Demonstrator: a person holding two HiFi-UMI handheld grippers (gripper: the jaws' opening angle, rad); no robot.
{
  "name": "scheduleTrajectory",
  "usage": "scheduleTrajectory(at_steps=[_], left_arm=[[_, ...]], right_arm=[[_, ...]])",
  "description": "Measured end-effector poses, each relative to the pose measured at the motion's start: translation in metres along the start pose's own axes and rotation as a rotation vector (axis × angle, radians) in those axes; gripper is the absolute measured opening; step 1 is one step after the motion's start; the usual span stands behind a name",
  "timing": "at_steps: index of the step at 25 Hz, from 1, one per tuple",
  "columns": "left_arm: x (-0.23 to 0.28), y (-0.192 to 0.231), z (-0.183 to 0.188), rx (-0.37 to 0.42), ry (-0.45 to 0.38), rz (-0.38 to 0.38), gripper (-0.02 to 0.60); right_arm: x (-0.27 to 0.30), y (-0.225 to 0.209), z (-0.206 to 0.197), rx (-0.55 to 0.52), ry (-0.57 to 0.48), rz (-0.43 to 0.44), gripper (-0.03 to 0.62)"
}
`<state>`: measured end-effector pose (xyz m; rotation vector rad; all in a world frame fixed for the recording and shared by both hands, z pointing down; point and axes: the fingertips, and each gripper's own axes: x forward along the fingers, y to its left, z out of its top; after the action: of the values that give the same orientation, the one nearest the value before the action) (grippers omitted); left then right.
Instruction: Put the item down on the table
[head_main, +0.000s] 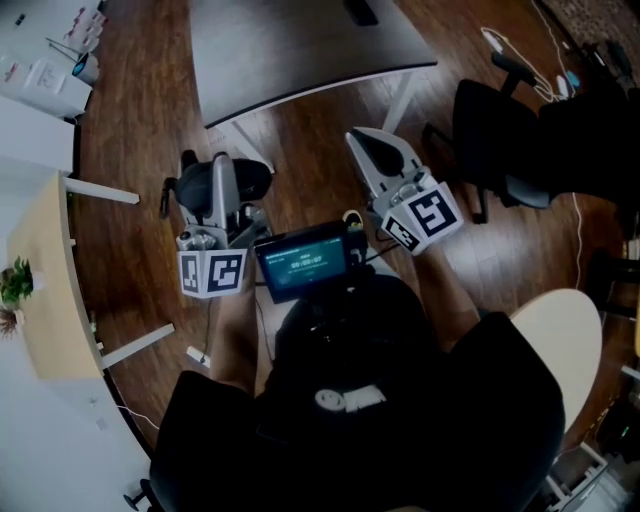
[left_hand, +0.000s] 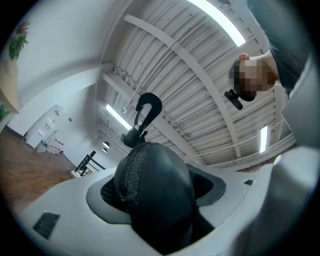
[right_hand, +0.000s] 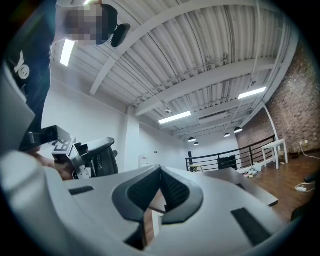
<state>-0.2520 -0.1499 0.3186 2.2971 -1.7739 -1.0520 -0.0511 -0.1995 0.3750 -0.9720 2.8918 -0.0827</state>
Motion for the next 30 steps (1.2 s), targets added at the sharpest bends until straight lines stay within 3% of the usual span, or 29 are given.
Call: scheduleTrajectory(at_steps=[6, 17, 25, 30], left_arm=[[0.076, 0.023, -0.027, 0.014, 0.009, 0.008, 0.33], [0.16, 0.036, -0.064, 0.052, 0.009, 0.009, 0.33], [0.196, 0.036, -0.1, 0.097, 0.068, -0.002, 0.33], [0.218, 0.059, -0.122, 0.092, 0.104, 0.011, 0.33]], right_arm=[[0.052, -0.064, 0.006, 0.009, 0.015, 0.031, 0.002], [0.096, -0.143, 0.013, 0.015, -0.011, 0.079, 0.002], [0.118, -0.178, 0.012, 0.045, -0.024, 0.125, 0.002], [0.137, -0.191, -0.001, 0.025, 0.033, 0.146, 0.002]])
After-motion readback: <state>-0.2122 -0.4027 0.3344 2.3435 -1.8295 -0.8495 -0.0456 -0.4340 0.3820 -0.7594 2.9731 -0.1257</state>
